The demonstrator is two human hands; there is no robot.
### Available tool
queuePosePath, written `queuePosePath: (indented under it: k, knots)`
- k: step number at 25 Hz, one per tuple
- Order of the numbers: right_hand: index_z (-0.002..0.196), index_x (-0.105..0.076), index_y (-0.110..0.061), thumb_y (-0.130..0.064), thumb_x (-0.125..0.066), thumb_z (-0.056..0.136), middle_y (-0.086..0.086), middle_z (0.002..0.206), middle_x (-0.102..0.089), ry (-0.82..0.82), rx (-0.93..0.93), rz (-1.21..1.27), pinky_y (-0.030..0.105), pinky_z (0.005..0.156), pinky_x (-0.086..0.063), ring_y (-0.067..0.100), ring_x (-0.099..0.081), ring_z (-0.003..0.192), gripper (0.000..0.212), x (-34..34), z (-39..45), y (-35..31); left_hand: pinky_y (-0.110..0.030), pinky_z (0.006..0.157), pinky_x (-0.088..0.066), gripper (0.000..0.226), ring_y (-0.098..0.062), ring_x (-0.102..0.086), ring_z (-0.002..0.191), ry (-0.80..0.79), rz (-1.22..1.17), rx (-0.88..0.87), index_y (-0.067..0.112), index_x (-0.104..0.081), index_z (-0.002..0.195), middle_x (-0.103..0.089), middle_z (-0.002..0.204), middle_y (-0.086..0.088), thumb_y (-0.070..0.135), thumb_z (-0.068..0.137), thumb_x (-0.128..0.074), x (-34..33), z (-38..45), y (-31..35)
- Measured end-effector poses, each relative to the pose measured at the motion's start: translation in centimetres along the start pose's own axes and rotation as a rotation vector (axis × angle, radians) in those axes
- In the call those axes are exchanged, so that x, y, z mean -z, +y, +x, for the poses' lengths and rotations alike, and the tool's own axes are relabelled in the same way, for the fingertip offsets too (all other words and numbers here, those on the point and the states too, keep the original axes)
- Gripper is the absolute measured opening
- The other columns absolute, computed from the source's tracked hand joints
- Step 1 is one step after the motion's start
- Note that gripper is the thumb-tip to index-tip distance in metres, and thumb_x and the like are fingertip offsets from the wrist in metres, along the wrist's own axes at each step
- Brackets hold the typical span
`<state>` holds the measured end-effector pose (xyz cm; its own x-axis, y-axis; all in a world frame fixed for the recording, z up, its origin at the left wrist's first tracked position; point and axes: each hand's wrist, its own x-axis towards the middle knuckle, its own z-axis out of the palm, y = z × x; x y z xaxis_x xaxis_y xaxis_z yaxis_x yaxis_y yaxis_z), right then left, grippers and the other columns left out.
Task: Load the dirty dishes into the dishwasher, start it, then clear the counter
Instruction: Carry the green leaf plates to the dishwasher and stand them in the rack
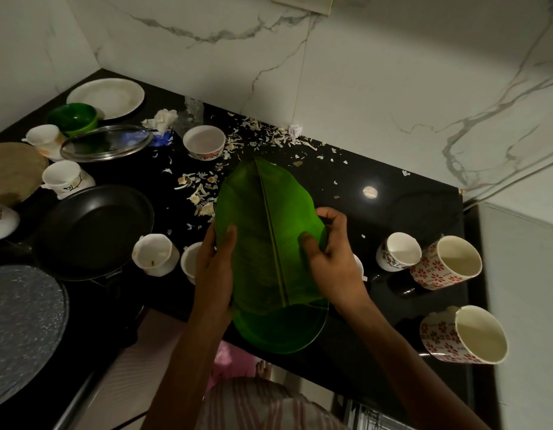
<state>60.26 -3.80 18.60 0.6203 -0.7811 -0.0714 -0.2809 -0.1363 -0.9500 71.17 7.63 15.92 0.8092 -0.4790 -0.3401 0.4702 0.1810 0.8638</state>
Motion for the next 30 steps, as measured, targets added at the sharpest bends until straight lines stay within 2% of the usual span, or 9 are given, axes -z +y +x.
queuePosePath:
  k: [2,4,6,8,12,17,22,26,30]
  knots:
    - [0.125,-0.043,-0.019,-0.005,-0.056,0.095,-0.011,0.084,-0.056,-0.007,-0.023,0.002,0.009,0.053,-0.043,-0.008,-0.052,0.055,0.036,0.1,0.0,-0.2,-0.025,0.063,-0.057,0.032,-0.014,-0.072,0.091,-0.01,-0.012,-0.002,0.028,-0.058,0.126,-0.074,0.103,0.009,0.017,0.097,-0.053,0.1,-0.1,-0.1]
    - [0.124,-0.046,-0.021,-0.007,-0.058,0.094,-0.008,0.089,-0.062,-0.026,-0.083,0.052,0.013,0.062,-0.049,-0.007,-0.057,0.065,0.035,0.3,0.2,-0.4,-0.024,0.062,-0.057,0.029,-0.012,-0.072,0.087,-0.019,-0.015,-0.003,0.031,-0.06,0.118,-0.075,0.097,0.011,0.012,0.097,-0.052,-0.1,-0.2,-0.1]
    - [0.123,-0.052,-0.021,-0.013,-0.06,0.094,-0.002,0.102,-0.068,-0.086,-0.198,0.138,0.027,0.083,-0.056,0.005,-0.066,0.088,0.031,0.4,0.6,-0.3,-0.023,0.06,-0.056,0.031,-0.01,-0.072,0.082,-0.033,-0.023,0.01,0.033,-0.06,0.113,-0.075,0.092,0.012,0.008,0.097,-0.05,-0.3,-0.4,0.1]
    - [0.123,-0.057,-0.022,-0.019,-0.061,0.094,0.0,0.107,-0.071,-0.141,-0.282,0.168,0.041,0.092,-0.054,0.016,-0.068,0.098,0.03,0.6,0.7,0.0,-0.023,0.059,-0.056,0.034,-0.01,-0.072,0.081,-0.052,-0.029,0.023,0.031,-0.059,0.114,-0.075,0.091,0.012,0.004,0.096,-0.048,-0.2,-0.6,0.0]
    - [0.119,-0.058,-0.023,-0.019,-0.061,0.094,0.001,0.106,-0.071,-0.159,-0.295,0.153,0.043,0.091,-0.055,0.018,-0.069,0.098,0.025,0.6,0.7,0.5,-0.024,0.058,-0.056,0.042,-0.013,-0.073,0.08,-0.062,-0.01,0.063,0.026,-0.057,0.121,-0.074,0.096,0.007,-0.003,0.092,-0.051,0.3,-0.5,-0.1]
    - [0.12,-0.055,-0.022,-0.019,-0.06,0.095,-0.001,0.104,-0.07,-0.183,-0.267,0.16,0.027,0.077,-0.054,0.01,-0.068,0.091,0.026,0.0,0.5,0.7,-0.027,0.062,-0.058,0.04,-0.018,-0.072,0.09,-0.037,-0.006,0.06,0.025,-0.057,0.125,-0.074,0.102,0.004,0.003,0.092,-0.057,0.8,-0.3,-0.2]
    - [0.119,-0.059,-0.02,-0.029,-0.062,0.094,0.001,0.102,-0.073,-0.327,-0.283,0.133,0.034,0.083,-0.057,0.015,-0.071,0.092,0.027,-0.4,1.5,-0.3,-0.033,0.075,-0.058,0.043,-0.022,-0.069,0.101,0.027,0.002,0.017,0.02,-0.054,0.133,-0.07,0.116,-0.004,0.007,0.093,-0.057,2.3,-0.6,-0.1]
    - [0.124,-0.055,-0.016,-0.032,-0.061,0.094,-0.01,0.09,-0.071,-0.315,-0.161,0.034,0.022,0.074,-0.051,0.0,-0.067,0.081,0.035,-1.6,5.5,-3.6,-0.032,0.075,-0.057,0.041,-0.023,-0.067,0.103,0.132,-0.034,0.015,0.019,-0.055,0.132,-0.068,0.116,-0.003,0.007,0.092,-0.057,3.8,-0.6,1.1]
    - [0.112,-0.059,-0.023,-0.03,-0.063,0.093,-0.001,0.1,-0.069,-0.32,0.016,-0.072,0.036,0.079,-0.053,0.019,-0.068,0.09,0.021,-5.9,10.8,-8.1,-0.04,0.082,-0.056,0.043,-0.029,-0.064,0.109,0.212,-0.031,0.014,0.018,-0.056,0.133,-0.067,0.12,-0.008,0.008,0.092,-0.06,5.0,0.4,2.1]
